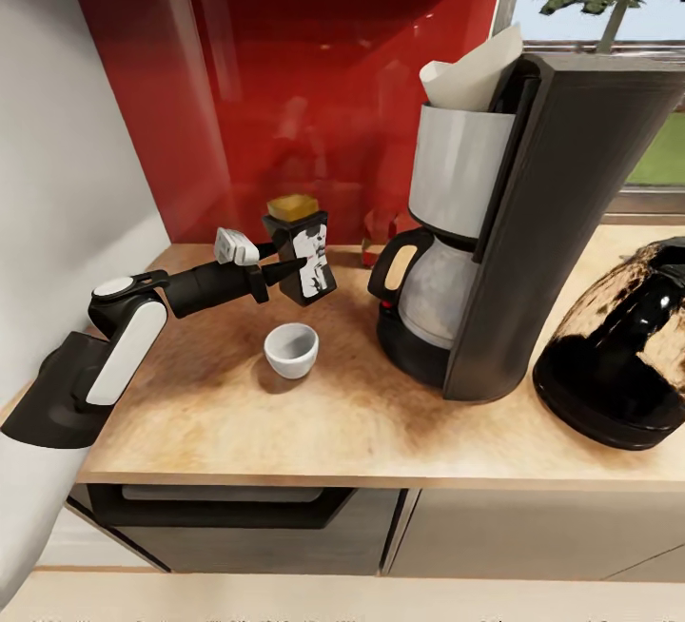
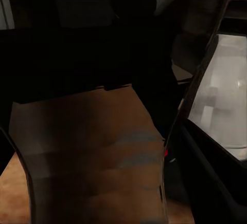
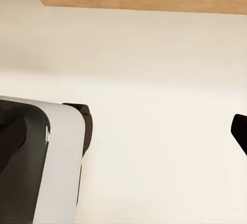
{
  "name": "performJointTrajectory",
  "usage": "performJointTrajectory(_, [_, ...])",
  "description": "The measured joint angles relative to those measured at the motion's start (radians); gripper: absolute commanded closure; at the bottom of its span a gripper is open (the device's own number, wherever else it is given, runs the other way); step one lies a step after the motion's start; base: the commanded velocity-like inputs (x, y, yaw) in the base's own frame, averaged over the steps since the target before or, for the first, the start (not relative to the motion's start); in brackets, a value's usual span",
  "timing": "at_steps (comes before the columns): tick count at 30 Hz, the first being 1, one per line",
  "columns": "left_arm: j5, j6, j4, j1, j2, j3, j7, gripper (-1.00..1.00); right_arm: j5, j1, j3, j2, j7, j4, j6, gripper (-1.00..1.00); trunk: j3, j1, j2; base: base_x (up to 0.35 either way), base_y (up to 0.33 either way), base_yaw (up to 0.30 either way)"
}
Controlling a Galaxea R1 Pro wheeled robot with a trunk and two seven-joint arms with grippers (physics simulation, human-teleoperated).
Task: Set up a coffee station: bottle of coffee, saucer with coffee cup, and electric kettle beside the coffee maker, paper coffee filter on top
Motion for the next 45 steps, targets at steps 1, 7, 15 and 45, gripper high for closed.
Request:
performJointTrajectory(1, [0.000,0.000,0.000,0.000,0.000,0.000,0.000,1.00,0.000,0.000,0.001,0.000,0.000,0.000,0.000,-1.00,-0.002,0.000,0.000,0.003,0.000,0.000])
performJointTrajectory(7, [0.000,0.000,0.000,0.000,0.000,0.000,0.000,1.00,0.000,0.000,0.000,0.000,0.000,0.000,0.000,-1.00,-0.011,0.000,0.000,0.001,0.000,0.000])
performJointTrajectory(15, [0.000,0.000,0.000,0.000,0.000,0.000,0.000,1.00,0.000,0.000,0.000,0.000,0.000,0.000,0.000,-1.00,-0.023,0.000,0.000,0.000,0.000,0.000])
performJointTrajectory(45, [-0.001,-0.083,-0.002,0.000,0.000,-0.029,-0.001,1.00,0.000,0.000,0.000,0.000,0.000,0.000,0.000,-1.00,-0.068,0.000,0.000,0.000,0.000,0.000])
